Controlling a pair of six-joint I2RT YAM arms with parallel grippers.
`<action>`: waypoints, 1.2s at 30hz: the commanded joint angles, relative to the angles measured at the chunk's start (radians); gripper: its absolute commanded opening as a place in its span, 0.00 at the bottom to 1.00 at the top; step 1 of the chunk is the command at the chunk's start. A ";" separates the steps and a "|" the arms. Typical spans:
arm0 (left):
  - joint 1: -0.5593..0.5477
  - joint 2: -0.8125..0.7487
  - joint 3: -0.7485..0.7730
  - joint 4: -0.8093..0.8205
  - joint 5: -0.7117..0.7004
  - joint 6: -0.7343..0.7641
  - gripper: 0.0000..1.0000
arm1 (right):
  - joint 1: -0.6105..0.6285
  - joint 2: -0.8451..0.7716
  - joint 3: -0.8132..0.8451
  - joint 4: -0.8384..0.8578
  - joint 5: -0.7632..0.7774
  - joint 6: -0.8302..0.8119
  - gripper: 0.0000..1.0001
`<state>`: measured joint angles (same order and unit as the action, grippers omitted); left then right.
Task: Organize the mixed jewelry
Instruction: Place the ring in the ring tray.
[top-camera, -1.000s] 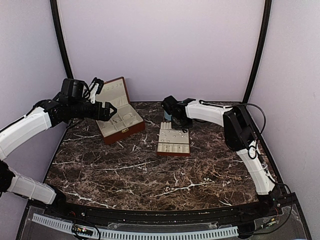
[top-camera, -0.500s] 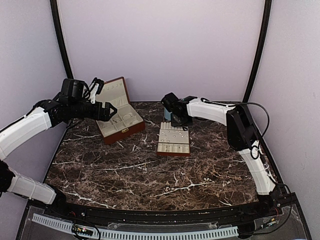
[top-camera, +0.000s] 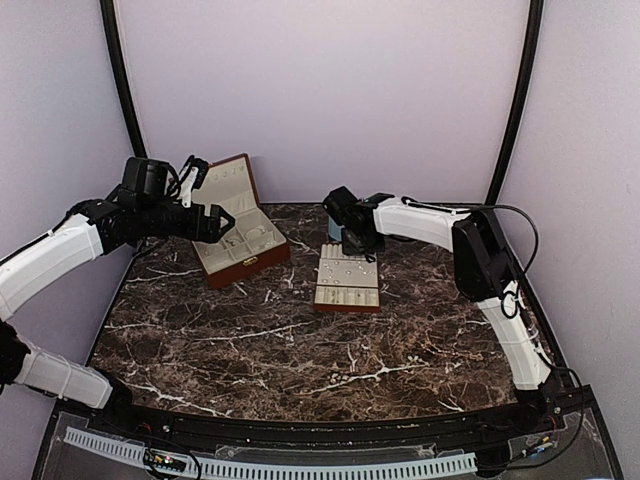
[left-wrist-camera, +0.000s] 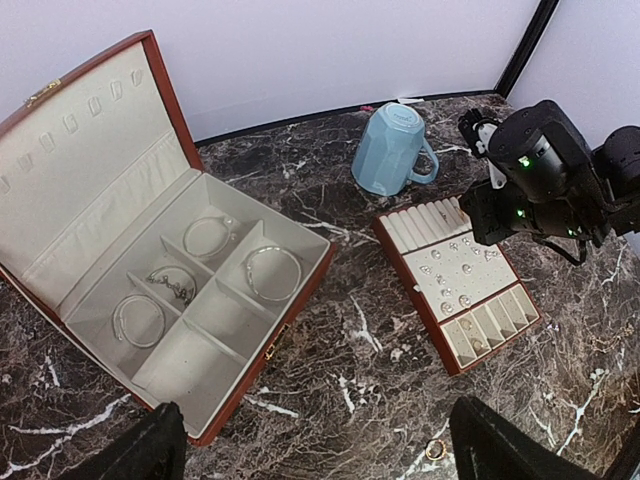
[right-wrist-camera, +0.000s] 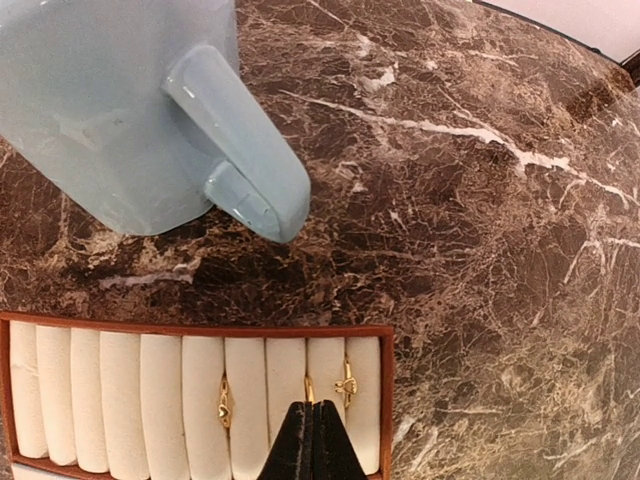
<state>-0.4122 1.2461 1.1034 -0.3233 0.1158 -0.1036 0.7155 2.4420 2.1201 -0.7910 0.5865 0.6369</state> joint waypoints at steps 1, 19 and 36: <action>0.003 -0.028 -0.017 0.014 0.009 0.013 0.94 | -0.001 0.009 -0.016 0.018 -0.010 0.003 0.02; 0.003 -0.028 -0.018 0.013 0.004 0.016 0.94 | -0.017 0.030 -0.054 0.047 -0.050 0.016 0.00; 0.003 -0.032 -0.021 0.018 -0.009 0.019 0.95 | -0.026 -0.003 -0.072 0.056 -0.064 0.021 0.00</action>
<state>-0.4122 1.2461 1.1030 -0.3233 0.1143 -0.0967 0.6975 2.4439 2.0750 -0.7177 0.5514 0.6483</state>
